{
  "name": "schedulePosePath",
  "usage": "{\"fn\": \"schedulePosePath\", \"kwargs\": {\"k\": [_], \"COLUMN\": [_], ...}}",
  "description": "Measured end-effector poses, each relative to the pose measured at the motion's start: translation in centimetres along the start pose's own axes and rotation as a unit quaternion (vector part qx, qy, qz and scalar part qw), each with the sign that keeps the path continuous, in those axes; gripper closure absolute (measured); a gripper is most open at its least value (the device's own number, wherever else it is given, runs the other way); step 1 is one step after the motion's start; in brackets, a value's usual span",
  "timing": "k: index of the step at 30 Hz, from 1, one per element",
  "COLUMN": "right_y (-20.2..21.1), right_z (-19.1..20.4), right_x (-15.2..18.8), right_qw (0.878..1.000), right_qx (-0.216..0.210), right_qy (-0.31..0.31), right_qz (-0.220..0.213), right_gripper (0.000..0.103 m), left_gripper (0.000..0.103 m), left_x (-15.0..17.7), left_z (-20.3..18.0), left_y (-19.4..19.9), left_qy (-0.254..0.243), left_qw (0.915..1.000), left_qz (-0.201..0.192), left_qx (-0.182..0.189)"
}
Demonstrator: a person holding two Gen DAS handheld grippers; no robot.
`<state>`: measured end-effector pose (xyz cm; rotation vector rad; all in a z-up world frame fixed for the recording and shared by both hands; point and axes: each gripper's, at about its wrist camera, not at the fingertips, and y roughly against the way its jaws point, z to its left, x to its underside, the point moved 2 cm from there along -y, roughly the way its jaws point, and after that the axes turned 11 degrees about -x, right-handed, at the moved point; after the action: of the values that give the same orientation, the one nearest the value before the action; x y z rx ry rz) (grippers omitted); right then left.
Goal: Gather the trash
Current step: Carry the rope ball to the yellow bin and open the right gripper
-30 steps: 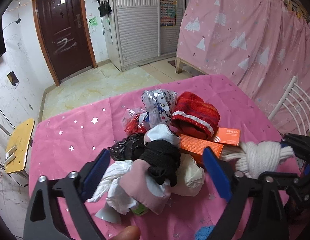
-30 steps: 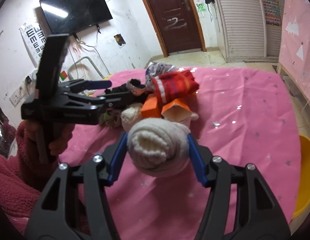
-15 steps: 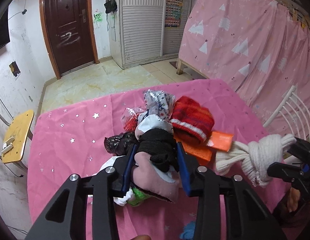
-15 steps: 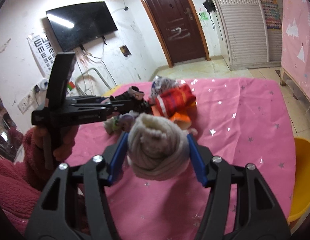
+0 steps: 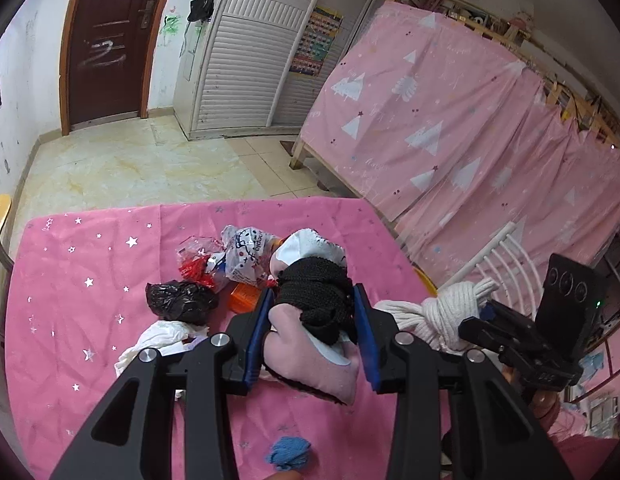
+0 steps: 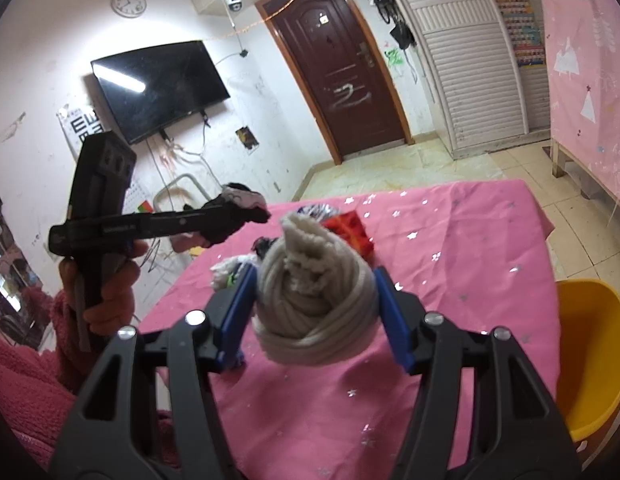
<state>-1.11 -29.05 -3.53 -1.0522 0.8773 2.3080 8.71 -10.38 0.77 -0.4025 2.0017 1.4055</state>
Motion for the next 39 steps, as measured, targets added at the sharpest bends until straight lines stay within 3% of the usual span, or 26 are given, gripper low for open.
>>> {"fn": "schedulePosePath", "kwargs": {"k": [7, 12, 19, 28, 34, 39], "right_y": [2.6, 4.5, 7.1, 8.0, 8.6, 8.9], "right_z": [-1.9, -4.1, -7.6, -13.2, -15.9, -18.2], "right_x": [-0.5, -1.0, -0.9, 0.1, 1.2, 1.7], "right_qw": [0.999, 0.996, 0.987, 0.967, 0.956, 0.951], "right_qx": [0.032, 0.066, 0.139, 0.233, 0.271, 0.278], "right_qy": [-0.007, -0.018, -0.033, -0.069, -0.092, -0.119], "right_qz": [-0.035, -0.055, -0.079, -0.074, -0.068, -0.065], "right_gripper": [0.046, 0.046, 0.046, 0.046, 0.046, 0.045], "left_gripper": [0.071, 0.071, 0.071, 0.071, 0.071, 0.071], "left_x": [-0.5, -0.9, -1.1, -1.4, -1.0, -0.9], "left_z": [-2.6, -4.9, -9.3, -15.3, -18.8, -21.0], "left_y": [-0.2, -0.3, -1.8, -4.7, -7.1, -8.8], "left_qy": [-0.019, -0.032, -0.058, -0.076, -0.092, -0.103], "left_qw": [0.9998, 0.9994, 0.9981, 0.9964, 0.9946, 0.9931], "left_qz": [-0.005, -0.004, -0.004, 0.016, 0.03, 0.041], "left_qx": [-0.008, 0.009, 0.019, 0.034, 0.038, 0.038]}}
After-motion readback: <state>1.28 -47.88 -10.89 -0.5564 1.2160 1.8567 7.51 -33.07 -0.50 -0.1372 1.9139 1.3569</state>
